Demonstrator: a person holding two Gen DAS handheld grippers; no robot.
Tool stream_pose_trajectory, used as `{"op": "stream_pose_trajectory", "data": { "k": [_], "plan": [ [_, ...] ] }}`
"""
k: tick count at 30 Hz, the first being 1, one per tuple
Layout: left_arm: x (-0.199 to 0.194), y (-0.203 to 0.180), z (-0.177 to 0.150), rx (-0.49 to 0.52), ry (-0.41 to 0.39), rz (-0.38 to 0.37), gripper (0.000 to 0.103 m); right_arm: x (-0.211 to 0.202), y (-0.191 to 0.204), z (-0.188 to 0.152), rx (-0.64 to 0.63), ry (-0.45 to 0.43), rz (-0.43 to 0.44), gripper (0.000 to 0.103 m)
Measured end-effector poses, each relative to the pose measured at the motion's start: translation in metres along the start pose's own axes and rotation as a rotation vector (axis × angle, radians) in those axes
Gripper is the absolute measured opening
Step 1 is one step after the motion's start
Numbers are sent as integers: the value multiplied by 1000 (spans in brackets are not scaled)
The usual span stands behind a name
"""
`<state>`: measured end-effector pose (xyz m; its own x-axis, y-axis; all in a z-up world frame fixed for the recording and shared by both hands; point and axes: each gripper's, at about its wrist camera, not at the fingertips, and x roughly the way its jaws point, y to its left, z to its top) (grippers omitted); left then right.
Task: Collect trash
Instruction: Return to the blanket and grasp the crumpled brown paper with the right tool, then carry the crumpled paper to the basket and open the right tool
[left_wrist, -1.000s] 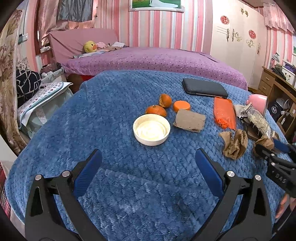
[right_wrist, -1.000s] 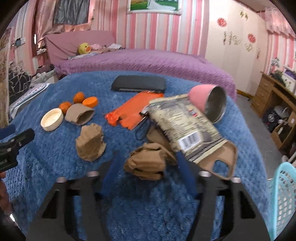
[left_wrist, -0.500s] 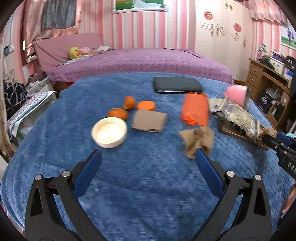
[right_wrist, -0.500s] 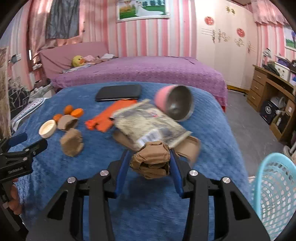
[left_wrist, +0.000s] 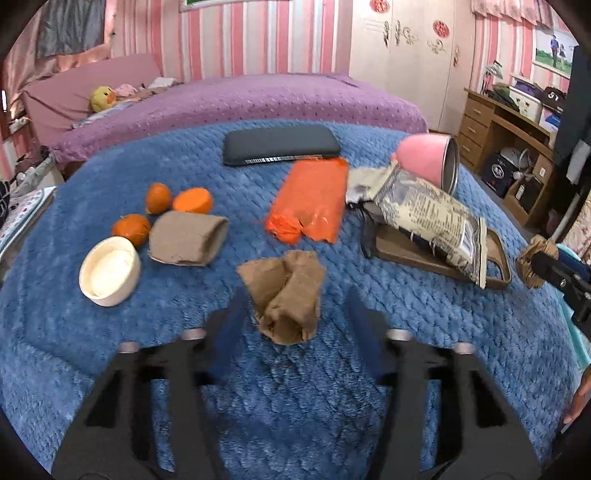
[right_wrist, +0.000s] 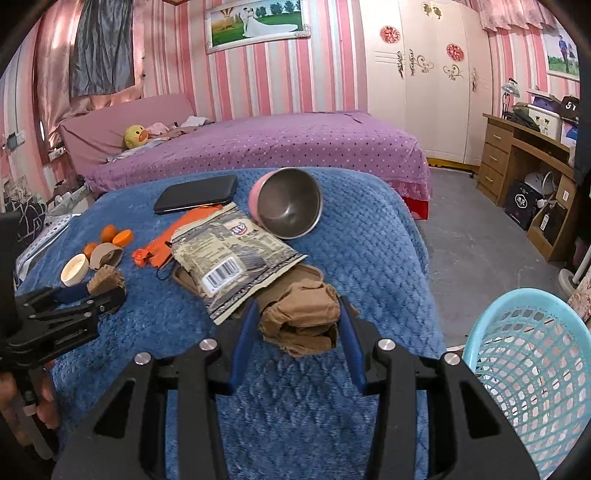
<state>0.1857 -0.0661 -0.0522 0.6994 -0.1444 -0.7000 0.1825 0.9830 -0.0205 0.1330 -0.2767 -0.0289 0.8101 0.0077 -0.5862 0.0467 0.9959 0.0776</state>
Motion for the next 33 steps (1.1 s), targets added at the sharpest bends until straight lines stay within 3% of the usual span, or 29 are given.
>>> {"op": "stream_pose_trajectory", "data": {
  "k": [3,8,13,19,25,33],
  "plan": [
    [-6,3,-2,-20,-15,-5,32,-2,-4,0,5,-4,-1,43],
    [-26,6,-6,-44,-71,21,32,-8,-9,-1,9,-13,-4,43],
    [-36,4,-12,-50,-82,56,32,-13,-11,-5,-9,-17,-16,43],
    [-46,-11,-18,-46,-84,42,32,-23,-29,-5,-2,-31,-42,43],
    [-57,-52,-16,-4,-102,-5,32,-38,-64,-7,36,-52,-76,43],
    [-70,-142,-12,93,-132,-113,32,-59,-134,-14,75,-60,-184,43]
  ]
}}
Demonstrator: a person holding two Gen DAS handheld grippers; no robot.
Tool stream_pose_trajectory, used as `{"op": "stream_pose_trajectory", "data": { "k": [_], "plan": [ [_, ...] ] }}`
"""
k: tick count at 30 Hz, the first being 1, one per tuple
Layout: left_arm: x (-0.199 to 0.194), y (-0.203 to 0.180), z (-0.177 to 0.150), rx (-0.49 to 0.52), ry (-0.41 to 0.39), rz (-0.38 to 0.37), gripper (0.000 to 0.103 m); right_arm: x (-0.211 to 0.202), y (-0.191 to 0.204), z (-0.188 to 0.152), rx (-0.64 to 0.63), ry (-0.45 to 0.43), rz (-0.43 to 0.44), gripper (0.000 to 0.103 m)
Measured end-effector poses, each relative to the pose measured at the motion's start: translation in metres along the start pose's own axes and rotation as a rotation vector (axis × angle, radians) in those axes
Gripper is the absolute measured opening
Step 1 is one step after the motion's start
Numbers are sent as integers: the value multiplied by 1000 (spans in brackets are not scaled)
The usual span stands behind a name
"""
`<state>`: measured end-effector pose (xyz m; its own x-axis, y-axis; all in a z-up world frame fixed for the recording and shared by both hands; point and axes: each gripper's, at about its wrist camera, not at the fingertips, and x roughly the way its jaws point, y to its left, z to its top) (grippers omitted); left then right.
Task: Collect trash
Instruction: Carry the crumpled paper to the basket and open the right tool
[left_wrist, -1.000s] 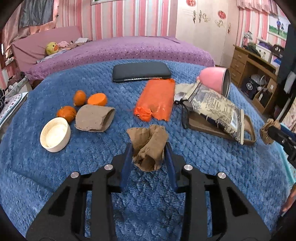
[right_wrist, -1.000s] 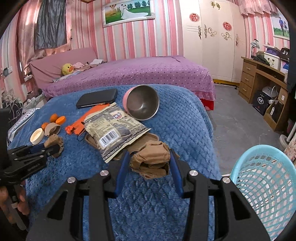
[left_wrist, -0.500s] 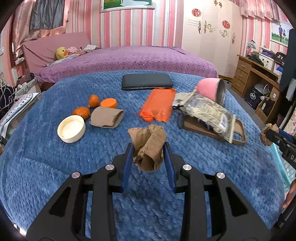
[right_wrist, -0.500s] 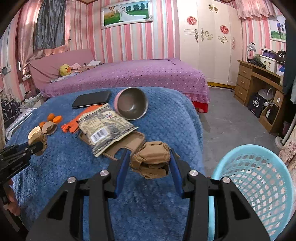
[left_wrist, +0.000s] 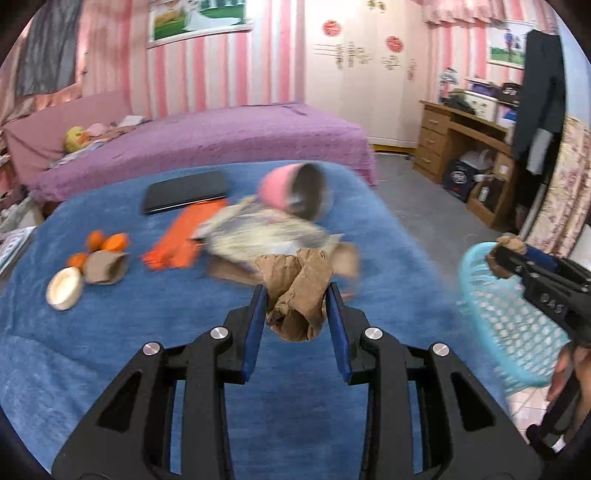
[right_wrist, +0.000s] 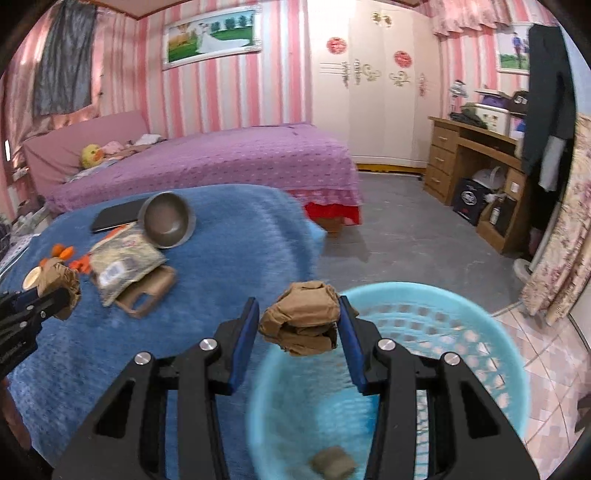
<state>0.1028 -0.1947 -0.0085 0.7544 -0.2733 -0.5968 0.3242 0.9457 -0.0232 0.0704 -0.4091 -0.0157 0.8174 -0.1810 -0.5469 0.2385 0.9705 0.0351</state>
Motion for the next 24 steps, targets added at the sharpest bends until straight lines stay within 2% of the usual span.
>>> {"op": "stream_pose_trajectory", "data": {
  "k": [3,7,10,14,18,24],
  "plan": [
    [3,-40,1,42,-3,-51,32,-7,-32,-3,37,-10,-41,43],
    [9,-87,-2,80,5,-115,32,-11,-63,-8,25,-13,-115,43],
    [12,-116,-5,102,10,-149,32,-10,-86,-12,27,-9,-139,43],
    [19,-146,-4,117,21,-183,32,-8,-107,-17,11,-8,-158,43],
    [27,-170,-3,130,33,-203,32,-11,-130,-21,49,-12,-169,43],
    [37,-200,-1,147,55,-238,34,-13,-143,-25,67,-15,-186,43]
  ]
}}
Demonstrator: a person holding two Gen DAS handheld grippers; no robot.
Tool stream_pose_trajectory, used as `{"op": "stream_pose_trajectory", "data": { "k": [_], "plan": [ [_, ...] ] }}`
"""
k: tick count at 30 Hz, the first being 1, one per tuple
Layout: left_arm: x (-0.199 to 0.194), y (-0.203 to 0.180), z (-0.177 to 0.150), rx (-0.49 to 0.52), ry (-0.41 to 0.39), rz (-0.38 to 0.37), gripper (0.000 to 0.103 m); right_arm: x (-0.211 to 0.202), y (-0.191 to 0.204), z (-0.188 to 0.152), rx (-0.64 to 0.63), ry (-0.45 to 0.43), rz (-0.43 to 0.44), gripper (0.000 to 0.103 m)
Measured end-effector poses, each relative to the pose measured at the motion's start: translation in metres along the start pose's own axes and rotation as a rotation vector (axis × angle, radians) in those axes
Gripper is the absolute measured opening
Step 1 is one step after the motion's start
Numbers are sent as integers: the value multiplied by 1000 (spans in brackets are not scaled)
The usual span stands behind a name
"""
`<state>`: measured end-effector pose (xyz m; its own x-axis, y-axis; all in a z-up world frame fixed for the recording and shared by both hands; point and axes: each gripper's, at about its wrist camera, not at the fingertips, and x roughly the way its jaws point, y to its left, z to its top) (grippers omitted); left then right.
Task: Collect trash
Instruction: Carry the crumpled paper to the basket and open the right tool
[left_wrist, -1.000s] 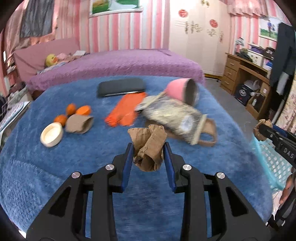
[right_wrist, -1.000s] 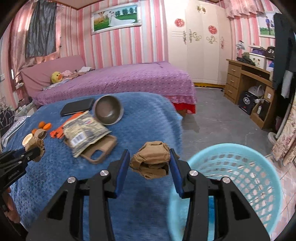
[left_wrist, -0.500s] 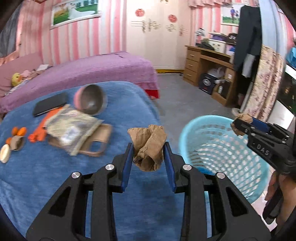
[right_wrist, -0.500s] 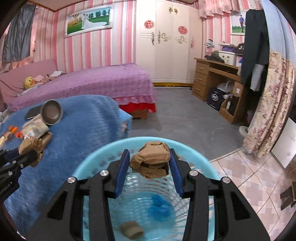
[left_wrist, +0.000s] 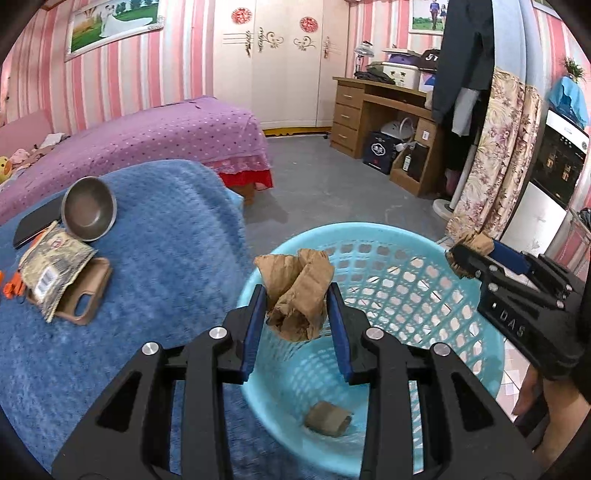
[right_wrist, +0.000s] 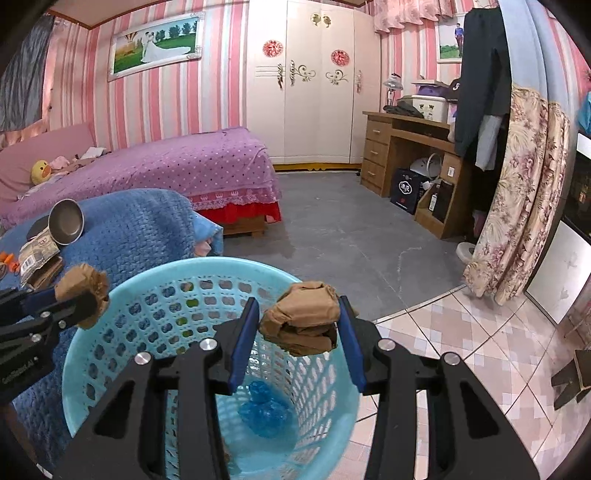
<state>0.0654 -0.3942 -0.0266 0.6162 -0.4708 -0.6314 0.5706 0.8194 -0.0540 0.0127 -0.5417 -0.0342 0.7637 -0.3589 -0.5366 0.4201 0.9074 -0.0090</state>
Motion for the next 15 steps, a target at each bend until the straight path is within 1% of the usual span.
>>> {"op": "stream_pose_trajectory", "data": {
  "k": [2,3,4,5,7,11,15],
  "plan": [
    [5,-6,2,11,12,-7,36,2,-2,-1,10,3,-3,43],
    [8,-7,2,15,11,-3,38,3,-4,0,18,4,-3,43],
    [9,-6,1,19,10,1,49,4,-4,1,21,3,-3,43],
    [9,-5,2,20,7,14,64,4,-4,1,23,2,-2,43],
    [8,1,3,10,-6,37,75,4,-4,1,26,1,5,43],
    [6,20,4,-11,-20,81,88,7,0,-1,32,10,18,43],
    [1,41,2,-35,-25,102,92,8,7,0,25,15,28,43]
  ]
}}
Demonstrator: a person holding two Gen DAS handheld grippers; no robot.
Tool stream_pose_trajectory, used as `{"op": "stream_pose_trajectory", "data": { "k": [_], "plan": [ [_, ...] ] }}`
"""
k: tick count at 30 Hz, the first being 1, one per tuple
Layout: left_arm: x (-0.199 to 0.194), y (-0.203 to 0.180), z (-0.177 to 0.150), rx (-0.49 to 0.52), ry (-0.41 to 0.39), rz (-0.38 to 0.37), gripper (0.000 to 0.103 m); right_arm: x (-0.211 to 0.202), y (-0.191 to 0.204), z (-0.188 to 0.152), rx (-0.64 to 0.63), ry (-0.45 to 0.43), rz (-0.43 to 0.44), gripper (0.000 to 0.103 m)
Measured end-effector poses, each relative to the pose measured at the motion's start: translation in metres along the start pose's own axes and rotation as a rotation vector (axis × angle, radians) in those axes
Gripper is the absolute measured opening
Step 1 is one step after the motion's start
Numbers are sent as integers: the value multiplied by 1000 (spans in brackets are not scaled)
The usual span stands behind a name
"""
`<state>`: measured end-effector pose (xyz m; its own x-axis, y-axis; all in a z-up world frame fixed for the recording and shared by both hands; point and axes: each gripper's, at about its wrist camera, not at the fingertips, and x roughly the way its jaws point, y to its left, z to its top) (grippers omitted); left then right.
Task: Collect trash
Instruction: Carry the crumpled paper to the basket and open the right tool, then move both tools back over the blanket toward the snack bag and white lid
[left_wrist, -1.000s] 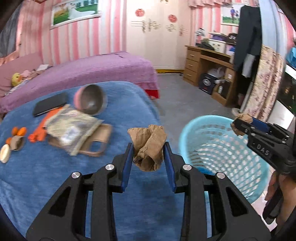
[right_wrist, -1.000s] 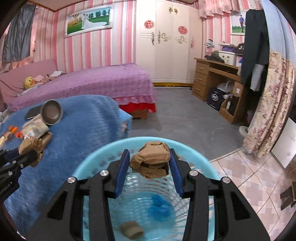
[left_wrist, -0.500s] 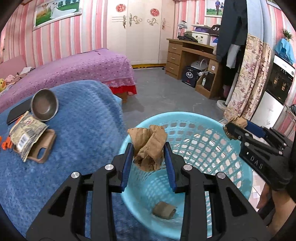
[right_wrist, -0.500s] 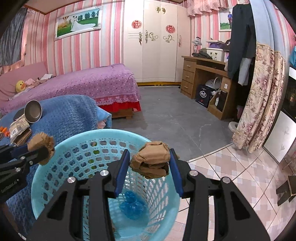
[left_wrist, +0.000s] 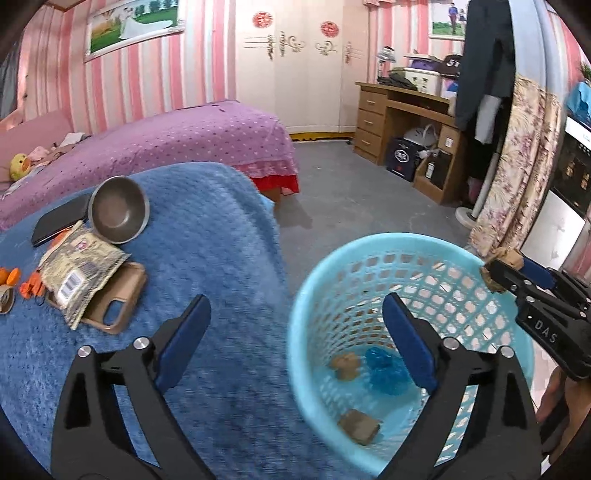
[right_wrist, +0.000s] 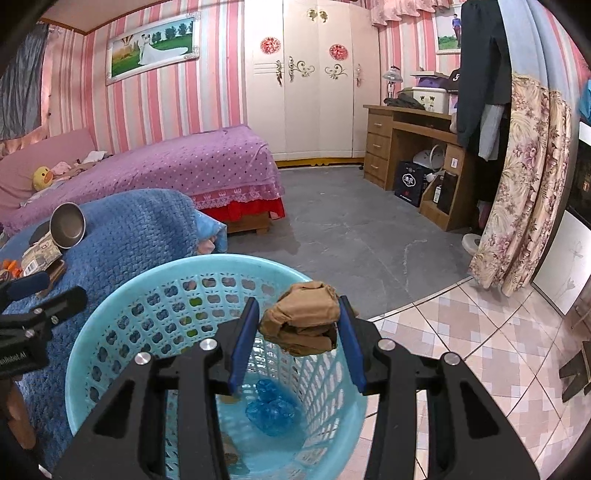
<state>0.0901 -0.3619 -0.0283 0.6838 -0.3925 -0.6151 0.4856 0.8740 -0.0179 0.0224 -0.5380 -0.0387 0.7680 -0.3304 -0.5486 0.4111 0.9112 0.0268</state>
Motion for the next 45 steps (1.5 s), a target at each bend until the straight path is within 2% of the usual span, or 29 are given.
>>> {"op": "stream_pose_trajectory", "data": {
  "k": [5,6,8,13,19,28,33,37,45],
  "plan": [
    [-2,21,-3,-22,14,20,94,1,10,0,-13,3,8,45],
    [-3,25,-4,-30,18,20,94,2,12,1,-15,3,8,49],
    [-6,32,-6,-38,20,24,94,1,17,2,-13,-3,6,72],
    [-17,50,-9,-37,4,58,94,-5,27,7,8,-24,-17,87],
    [-45,86,-7,-58,-28,103,96,-12,43,13,37,-46,-26,96],
    [-91,149,-4,-65,-64,186,97,-24,111,20,-17,-69,38,97],
    [-111,198,-10,-121,-70,248,97,-25,153,18,-63,-60,76,97],
    [-119,231,-17,-149,-75,275,97,-26,186,14,-102,-51,102,97],
    [-120,288,-33,-193,-56,307,97,-27,233,8,-79,-21,147,97]
  ]
}}
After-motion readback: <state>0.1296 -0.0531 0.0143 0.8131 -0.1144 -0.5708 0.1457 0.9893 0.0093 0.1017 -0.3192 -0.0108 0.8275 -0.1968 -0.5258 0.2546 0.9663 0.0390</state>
